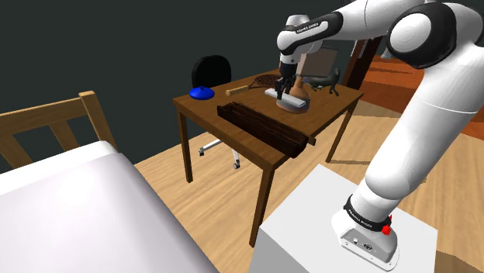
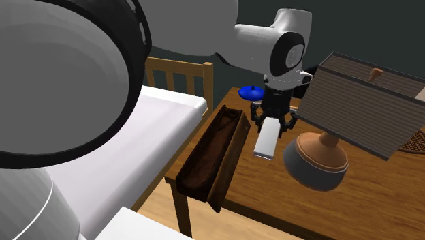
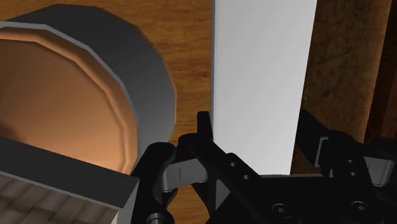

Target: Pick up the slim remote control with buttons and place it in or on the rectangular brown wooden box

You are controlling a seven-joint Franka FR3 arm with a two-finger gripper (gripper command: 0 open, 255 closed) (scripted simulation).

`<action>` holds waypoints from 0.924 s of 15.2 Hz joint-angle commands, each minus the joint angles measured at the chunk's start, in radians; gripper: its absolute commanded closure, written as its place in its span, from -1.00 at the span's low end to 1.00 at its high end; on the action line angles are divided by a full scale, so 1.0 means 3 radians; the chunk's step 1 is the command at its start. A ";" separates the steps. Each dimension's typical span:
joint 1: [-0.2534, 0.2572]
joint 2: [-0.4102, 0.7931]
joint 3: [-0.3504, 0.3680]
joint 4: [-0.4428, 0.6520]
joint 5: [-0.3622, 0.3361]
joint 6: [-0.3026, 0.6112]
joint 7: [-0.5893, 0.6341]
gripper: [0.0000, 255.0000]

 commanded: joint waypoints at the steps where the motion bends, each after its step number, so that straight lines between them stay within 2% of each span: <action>1: 0.0007 -0.0036 0.0006 0.0072 -0.0008 -0.0090 0.0011 1.00; 7: 0.0011 -0.0077 0.0007 0.0273 -0.0018 -0.0331 0.0015 1.00; 14: 0.0275 -0.0407 0.0296 -0.0079 -0.0070 -0.0312 0.0587 1.00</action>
